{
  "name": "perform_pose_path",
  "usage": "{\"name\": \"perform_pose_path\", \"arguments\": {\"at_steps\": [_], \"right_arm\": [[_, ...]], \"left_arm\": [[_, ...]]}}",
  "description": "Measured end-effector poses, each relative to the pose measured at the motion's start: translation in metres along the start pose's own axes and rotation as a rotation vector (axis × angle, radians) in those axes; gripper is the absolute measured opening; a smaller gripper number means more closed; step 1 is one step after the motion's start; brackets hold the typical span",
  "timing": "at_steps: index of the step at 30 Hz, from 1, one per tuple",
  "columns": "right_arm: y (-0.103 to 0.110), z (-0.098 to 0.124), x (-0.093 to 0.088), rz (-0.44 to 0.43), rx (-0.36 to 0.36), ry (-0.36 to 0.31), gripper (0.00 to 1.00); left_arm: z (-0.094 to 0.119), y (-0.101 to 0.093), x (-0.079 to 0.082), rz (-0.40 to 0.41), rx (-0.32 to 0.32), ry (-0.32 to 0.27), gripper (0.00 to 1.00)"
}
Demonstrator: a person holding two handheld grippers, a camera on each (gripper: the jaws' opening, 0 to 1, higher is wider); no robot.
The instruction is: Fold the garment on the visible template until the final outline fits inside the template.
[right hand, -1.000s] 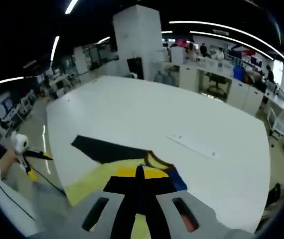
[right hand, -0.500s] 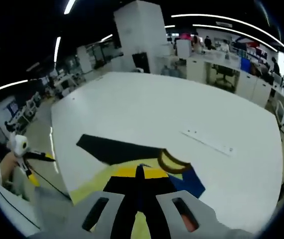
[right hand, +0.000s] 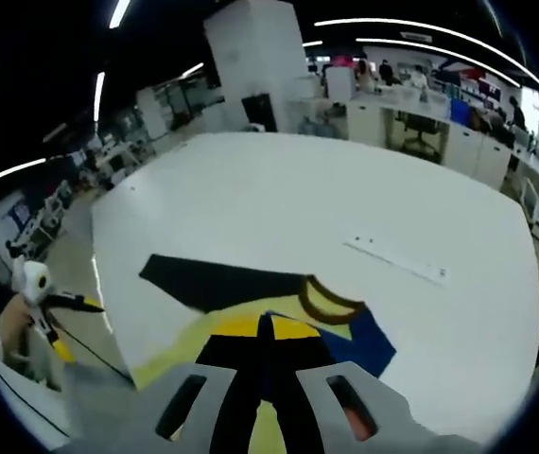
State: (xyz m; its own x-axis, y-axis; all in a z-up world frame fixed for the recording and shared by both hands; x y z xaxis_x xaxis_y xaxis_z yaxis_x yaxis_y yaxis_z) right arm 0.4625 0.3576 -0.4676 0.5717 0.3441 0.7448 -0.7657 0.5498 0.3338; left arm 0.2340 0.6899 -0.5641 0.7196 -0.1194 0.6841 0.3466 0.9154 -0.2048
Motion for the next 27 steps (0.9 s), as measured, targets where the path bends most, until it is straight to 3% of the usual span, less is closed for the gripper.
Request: {"name": "perform_pose_path", "arguments": {"at_steps": [27], "right_arm": [[0.002, -0.06, -0.015, -0.062, -0.032, 0.056, 0.02]], "left_arm": [[-0.009, 0.001, -0.006, -0.011, 0.002, 0.008, 0.87]]}}
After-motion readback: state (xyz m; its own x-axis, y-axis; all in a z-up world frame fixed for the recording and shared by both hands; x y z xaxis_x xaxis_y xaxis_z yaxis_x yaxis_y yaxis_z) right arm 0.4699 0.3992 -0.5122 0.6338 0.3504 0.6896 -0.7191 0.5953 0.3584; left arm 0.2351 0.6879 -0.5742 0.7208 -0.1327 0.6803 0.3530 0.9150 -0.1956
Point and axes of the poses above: the point that each gripper's makers call its tool centre point, and the gripper's own axes: z roughly backward along the fingers, y roughly to its left, x roughly out of its top, the point moved 9 cm from there along z, roughly backward along the fingers, and after that the axes turned 14 degrees about x, right-handed, at the moved point
